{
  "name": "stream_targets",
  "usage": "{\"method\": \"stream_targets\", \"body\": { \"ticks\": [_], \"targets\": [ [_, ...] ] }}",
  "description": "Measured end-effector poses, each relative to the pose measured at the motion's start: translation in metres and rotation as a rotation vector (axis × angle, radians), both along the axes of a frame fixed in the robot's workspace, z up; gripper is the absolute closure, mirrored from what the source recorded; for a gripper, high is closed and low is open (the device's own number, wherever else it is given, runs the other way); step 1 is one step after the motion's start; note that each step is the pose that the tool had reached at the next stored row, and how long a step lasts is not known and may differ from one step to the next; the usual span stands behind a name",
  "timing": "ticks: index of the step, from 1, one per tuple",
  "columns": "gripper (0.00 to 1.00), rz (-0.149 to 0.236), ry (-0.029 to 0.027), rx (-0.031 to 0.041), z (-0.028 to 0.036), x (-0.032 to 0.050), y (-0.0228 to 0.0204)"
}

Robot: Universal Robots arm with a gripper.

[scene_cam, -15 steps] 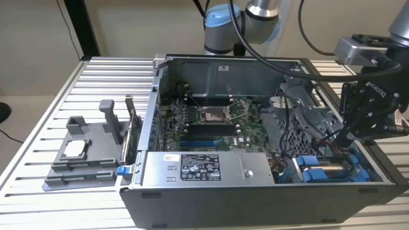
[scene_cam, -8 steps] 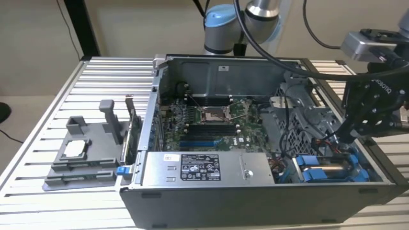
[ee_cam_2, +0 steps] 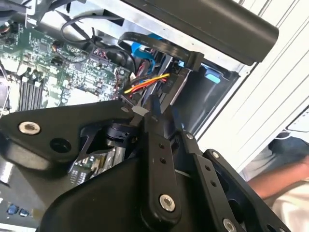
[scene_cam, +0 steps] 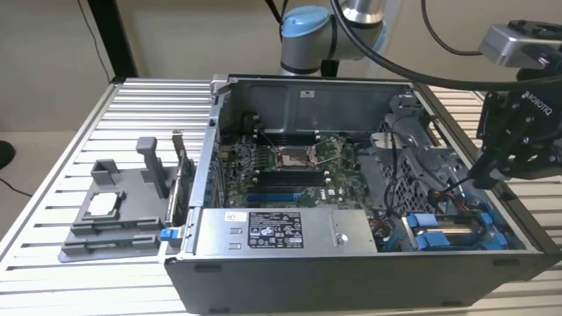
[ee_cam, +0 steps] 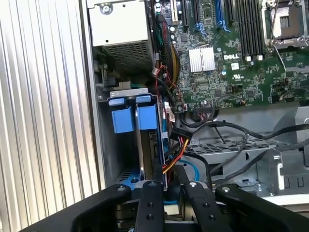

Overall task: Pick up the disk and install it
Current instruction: 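Insert the first disk wire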

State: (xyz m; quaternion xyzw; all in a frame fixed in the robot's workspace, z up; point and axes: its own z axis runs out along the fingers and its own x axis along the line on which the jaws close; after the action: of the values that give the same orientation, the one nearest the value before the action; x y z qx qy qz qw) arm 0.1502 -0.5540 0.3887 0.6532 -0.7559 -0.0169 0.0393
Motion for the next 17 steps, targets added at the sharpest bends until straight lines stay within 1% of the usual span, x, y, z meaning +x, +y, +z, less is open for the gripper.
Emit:
{"method": "stream_targets", "body": {
  "ticks": [6,7,8,12,13,14,17],
  "targets": [
    [1.00,0.000,0.0001,0.1090,-0.0001,0.0001,-0.0040],
    [1.00,0.000,0.0005,0.1253,0.0001,0.0002,-0.0048],
    [1.00,0.000,0.0031,0.1333,0.0007,0.0003,-0.0059],
    [1.00,-0.002,0.0229,0.1438,0.0049,0.0009,-0.0123],
    [1.00,-0.002,0.0254,0.1460,0.0064,0.0019,-0.0134],
    [1.00,-0.002,0.0261,0.1492,0.0073,0.0043,-0.0142],
    [1.00,-0.002,0.0267,0.1621,0.0087,0.0127,-0.0167]
  ]
}}
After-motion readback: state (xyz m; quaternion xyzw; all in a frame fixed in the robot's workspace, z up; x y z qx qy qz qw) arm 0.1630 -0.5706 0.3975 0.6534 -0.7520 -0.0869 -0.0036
